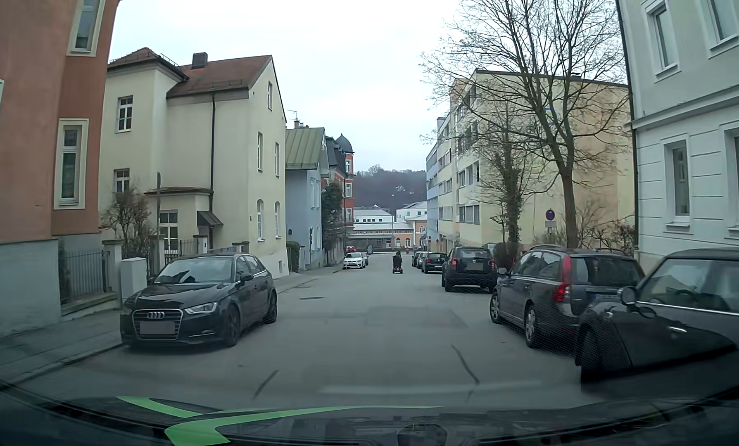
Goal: Follow the waypoints while adhering to traffic rules and regulations
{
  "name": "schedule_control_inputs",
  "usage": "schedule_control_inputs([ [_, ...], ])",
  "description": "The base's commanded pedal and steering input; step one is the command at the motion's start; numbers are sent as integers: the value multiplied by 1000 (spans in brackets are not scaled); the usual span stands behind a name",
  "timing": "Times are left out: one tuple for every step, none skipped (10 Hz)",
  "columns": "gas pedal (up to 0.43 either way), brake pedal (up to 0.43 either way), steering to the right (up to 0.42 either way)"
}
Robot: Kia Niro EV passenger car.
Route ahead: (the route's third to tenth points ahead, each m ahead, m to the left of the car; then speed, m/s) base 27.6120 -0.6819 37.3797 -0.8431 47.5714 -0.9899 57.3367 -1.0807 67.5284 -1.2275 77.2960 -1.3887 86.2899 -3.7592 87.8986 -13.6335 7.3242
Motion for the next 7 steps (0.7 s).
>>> schedule_control_inputs([
  [0, 24, 7],
  [0, 24, 7],
  [0, 37, 5],
  [0, 37, 4],
  [0, 24, 4],
  [0, 0, 4],
  [0, 0, 4],
])
